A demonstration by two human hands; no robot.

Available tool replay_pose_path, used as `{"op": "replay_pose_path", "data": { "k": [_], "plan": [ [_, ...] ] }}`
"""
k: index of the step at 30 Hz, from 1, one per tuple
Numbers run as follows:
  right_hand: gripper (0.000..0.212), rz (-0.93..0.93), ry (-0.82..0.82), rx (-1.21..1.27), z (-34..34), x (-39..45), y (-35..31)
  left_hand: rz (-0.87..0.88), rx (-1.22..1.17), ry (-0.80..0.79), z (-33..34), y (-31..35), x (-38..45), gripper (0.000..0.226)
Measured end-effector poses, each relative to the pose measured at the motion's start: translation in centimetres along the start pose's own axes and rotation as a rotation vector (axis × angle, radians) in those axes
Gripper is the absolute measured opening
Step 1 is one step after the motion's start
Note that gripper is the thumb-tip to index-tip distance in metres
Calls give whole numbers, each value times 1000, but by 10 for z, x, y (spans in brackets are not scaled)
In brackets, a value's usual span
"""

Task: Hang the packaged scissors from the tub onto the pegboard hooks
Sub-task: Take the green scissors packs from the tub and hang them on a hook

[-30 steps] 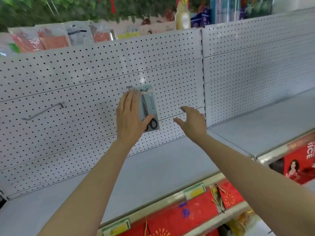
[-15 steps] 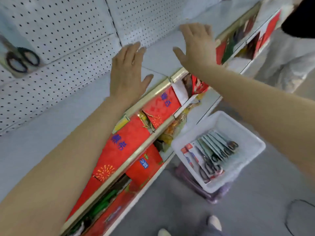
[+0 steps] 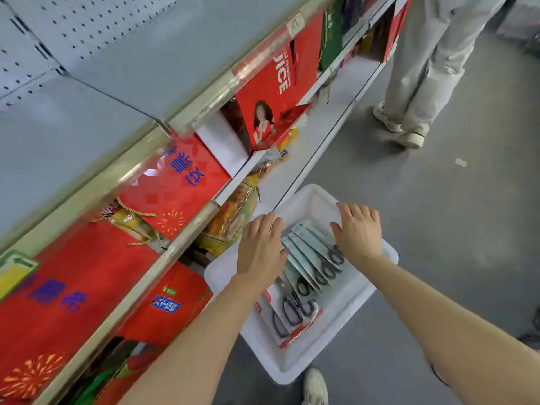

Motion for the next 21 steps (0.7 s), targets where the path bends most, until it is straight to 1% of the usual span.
{"op": "replay_pose_path", "data": {
  "k": [2, 5, 9, 14, 17, 19, 21],
  "plan": [
    [36, 37, -117, -21, 43, -3, 23, -14, -21, -69, 41, 11, 2, 69],
    [38, 38, -240, -36, 94, -4, 47, -27, -11, -174, 93, 24, 6, 70],
    [39, 4, -364, -46, 147, 6, 59, -32, -34, -275, 147, 43, 16, 61],
    [41, 60, -513, 69, 198, 17, 57, -76, -59, -309, 189, 60, 26, 34],
    [54, 71, -503, 0, 211, 15, 50, -124, -57, -305, 204, 61, 28, 30],
    [60, 130, -492, -23, 211, 15, 46, -170, -113, -284, 211, 62, 27, 24],
    [64, 215, -520, 9, 207, 17, 46, -222, -192, -254, 213, 62, 27, 23]
  ]
}}
Point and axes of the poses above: each hand's wrist, its own x-axis towards the middle knuckle, its own z-axis out of the palm, y = z × x, the point moved 3 cm from there along x, towards the middle knuckle, and after that the axes turned 3 degrees about -y, right-handed, at the moved point
